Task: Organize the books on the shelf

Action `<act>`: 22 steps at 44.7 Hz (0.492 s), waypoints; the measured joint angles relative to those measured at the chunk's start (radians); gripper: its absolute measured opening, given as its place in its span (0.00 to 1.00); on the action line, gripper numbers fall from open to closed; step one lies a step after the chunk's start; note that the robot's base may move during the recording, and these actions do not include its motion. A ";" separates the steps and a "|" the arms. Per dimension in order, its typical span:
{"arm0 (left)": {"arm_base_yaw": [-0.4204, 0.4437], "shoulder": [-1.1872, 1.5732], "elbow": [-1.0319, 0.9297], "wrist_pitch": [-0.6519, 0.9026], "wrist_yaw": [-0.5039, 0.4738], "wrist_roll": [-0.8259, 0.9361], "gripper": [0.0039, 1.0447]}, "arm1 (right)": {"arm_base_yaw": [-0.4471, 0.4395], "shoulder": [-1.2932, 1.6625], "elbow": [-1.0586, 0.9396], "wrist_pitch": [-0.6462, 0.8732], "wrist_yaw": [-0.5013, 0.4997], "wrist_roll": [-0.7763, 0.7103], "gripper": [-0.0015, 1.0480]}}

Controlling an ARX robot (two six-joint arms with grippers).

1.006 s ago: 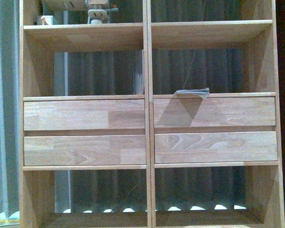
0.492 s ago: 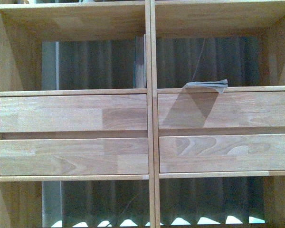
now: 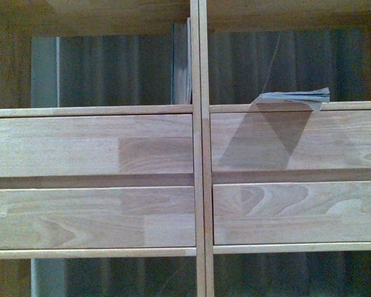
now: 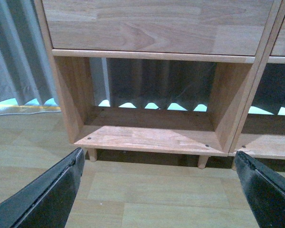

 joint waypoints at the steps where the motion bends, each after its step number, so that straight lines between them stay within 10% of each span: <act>1: 0.000 0.000 0.000 0.000 0.000 0.000 0.93 | 0.000 0.000 0.000 0.000 0.000 0.000 0.93; 22: 0.000 0.001 0.000 0.000 0.000 0.000 0.93 | 0.000 0.000 0.000 0.000 0.003 0.000 0.93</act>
